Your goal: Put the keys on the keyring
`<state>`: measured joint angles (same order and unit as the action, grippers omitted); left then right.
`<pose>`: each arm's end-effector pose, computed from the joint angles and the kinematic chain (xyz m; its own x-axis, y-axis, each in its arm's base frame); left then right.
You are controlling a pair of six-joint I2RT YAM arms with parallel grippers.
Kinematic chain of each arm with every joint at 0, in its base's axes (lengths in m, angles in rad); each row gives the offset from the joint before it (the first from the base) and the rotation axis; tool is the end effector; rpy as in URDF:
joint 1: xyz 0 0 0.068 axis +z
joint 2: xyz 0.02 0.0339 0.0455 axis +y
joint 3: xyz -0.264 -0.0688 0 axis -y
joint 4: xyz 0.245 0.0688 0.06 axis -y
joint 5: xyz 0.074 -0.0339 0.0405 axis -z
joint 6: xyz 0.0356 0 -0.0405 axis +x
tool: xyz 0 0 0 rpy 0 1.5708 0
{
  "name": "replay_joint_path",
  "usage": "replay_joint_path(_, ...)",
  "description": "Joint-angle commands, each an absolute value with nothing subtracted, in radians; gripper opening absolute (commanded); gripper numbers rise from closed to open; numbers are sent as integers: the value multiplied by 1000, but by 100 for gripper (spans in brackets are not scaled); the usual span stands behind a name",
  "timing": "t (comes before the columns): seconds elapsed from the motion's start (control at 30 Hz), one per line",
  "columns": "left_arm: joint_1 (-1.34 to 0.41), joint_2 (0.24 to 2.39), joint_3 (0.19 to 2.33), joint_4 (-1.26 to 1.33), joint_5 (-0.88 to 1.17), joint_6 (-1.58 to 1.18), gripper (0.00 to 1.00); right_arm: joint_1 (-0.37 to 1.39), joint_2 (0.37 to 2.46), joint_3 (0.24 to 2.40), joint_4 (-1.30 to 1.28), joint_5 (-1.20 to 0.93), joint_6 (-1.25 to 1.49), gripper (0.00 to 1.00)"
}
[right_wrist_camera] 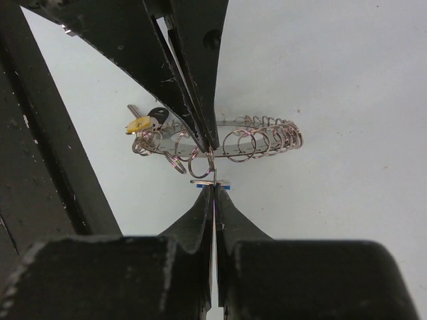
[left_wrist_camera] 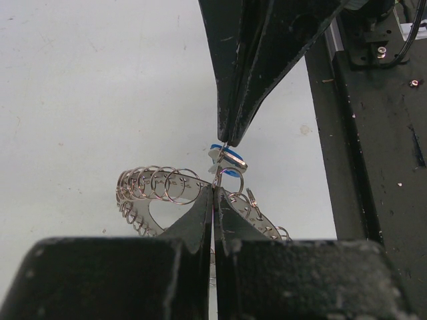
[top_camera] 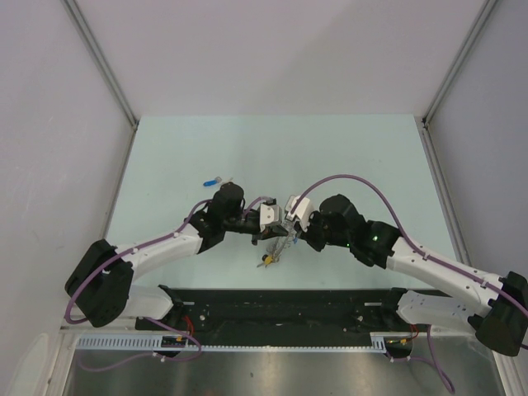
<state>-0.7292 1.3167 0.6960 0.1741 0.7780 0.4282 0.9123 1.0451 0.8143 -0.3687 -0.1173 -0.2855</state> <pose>0.1902 -0.2035 0.2324 0.1001 0.3072 -0.9464 0.9949 -0.0200 0.0987 0.1375 0.1845 0.2825 -0.0934 -0.5778 -0.8108 -0.9077 0.3841 -0.1692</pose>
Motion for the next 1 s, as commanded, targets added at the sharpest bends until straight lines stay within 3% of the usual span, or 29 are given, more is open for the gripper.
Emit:
replay_joint_path(0.0,-735,1313,713,201,792,457,0,913,1026,844,-344,-104,-287,0)
replay_joint_path(0.97,-738,1307,707,209,815,460,0,910,1068,844,-342,-164,-285,0)
